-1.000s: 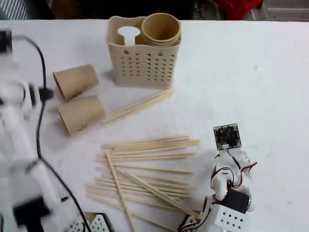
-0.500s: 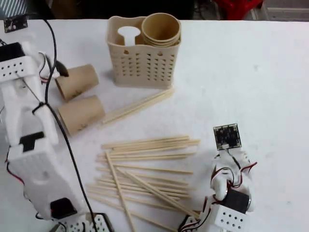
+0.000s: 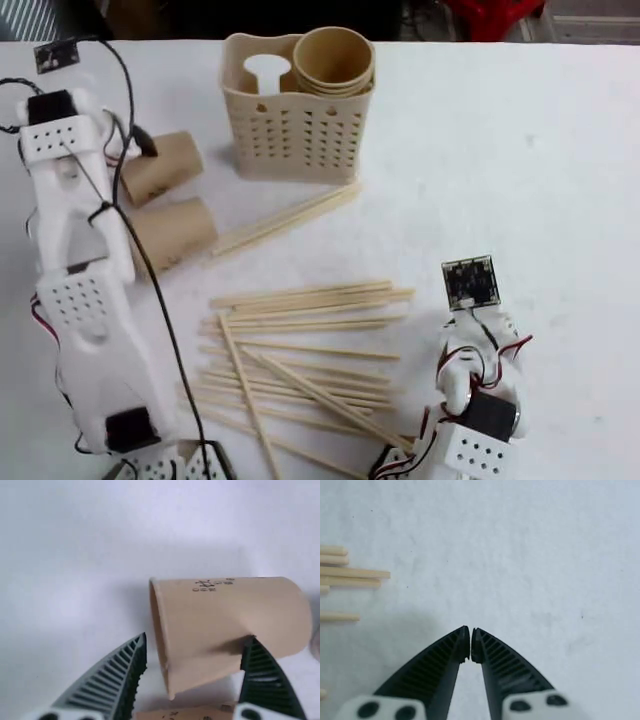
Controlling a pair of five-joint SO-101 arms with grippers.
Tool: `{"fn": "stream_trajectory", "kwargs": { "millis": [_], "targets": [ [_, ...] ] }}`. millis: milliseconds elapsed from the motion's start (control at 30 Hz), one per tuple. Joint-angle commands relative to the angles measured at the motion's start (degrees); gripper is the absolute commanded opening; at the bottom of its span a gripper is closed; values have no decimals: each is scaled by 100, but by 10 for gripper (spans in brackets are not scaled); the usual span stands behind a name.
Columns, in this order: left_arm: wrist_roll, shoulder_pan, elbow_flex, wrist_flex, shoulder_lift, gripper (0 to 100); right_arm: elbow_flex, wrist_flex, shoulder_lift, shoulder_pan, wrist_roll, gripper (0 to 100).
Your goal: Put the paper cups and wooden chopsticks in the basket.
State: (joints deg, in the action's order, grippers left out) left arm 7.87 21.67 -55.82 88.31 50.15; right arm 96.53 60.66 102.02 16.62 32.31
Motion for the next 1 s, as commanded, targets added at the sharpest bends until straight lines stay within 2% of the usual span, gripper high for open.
{"fn": "stream_trajectory", "kwargs": {
  "millis": [0, 467, 800, 967],
  "targets": [
    [193, -259, -202, 62, 31, 301, 35, 40, 57, 40, 26, 25],
    [343, -796, -853, 62, 31, 290, 35, 40, 57, 40, 26, 25],
    [308, -866, -1213, -422, 31, 18, 35, 40, 57, 40, 26, 25],
    [299, -840, -1222, -484, -4, 21, 35, 40, 57, 40, 26, 25]
  ]
}}
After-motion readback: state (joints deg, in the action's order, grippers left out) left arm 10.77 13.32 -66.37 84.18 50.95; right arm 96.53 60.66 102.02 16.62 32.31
